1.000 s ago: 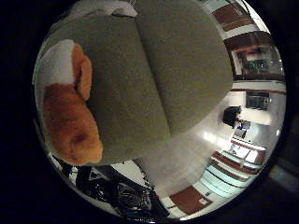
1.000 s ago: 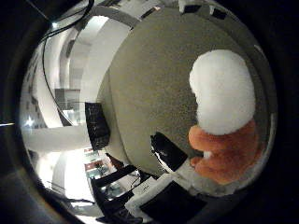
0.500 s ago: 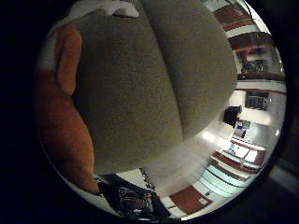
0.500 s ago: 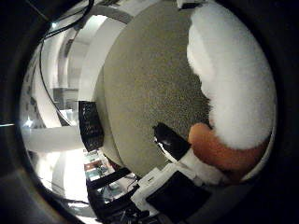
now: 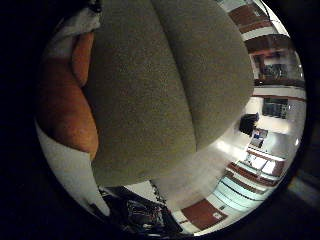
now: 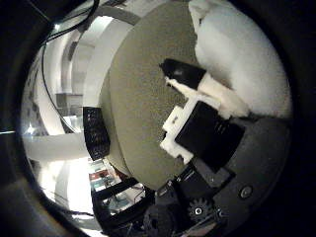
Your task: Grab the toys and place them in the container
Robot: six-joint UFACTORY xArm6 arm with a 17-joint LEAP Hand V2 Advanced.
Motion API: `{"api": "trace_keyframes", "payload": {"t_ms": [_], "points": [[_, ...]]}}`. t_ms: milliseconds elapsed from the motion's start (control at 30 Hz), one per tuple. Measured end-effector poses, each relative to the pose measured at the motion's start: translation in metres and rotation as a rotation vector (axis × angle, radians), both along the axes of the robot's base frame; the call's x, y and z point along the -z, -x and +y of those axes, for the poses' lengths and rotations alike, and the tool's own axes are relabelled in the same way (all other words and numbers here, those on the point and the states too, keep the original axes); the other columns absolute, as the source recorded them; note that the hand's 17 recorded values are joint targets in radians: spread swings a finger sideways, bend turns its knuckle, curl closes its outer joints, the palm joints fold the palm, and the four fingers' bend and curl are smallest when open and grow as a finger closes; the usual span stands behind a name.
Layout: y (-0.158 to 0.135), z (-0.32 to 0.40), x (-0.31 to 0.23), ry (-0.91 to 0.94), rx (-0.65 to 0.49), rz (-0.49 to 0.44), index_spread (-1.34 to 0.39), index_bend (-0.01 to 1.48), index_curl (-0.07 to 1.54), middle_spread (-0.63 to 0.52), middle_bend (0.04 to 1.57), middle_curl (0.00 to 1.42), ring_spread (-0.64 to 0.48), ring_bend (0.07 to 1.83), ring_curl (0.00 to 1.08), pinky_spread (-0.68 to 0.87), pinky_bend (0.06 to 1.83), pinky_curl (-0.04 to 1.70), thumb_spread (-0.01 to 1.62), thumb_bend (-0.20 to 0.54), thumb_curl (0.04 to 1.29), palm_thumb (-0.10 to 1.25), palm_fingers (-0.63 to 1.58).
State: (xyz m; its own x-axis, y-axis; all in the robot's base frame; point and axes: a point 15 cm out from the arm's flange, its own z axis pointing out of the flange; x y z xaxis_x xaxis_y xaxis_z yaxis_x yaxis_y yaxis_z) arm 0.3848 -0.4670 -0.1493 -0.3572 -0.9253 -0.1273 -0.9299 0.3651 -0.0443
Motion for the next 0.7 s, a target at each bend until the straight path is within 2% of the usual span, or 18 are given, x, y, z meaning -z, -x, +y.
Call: {"api": "trace_keyframes", "payload": {"t_ms": [200, 400, 700], "points": [[0.005, -0.013, -0.010, 0.012, 0.016, -0.014, -0.31, 1.04, 0.78, -0.17, 1.23, 0.73, -0.22, 1.35, 0.60, -0.19, 1.56, 0.39, 0.91, -0.005, 0.52, 1.04, 1.18], [-0.001, -0.025, -0.033, 0.034, 0.022, -0.035, -0.27, 1.10, 0.82, -0.15, 1.30, 0.75, -0.21, 1.39, 0.65, -0.16, 1.61, 0.48, 0.76, -0.016, 0.65, 1.10, 1.12], [-0.029, -0.044, -0.122, 0.078, 0.019, -0.102, -0.24, 1.12, 0.84, -0.13, 1.35, 0.75, -0.21, 1.40, 0.70, -0.15, 1.57, 0.58, 0.58, -0.017, 0.80, 1.11, 1.11]]}}
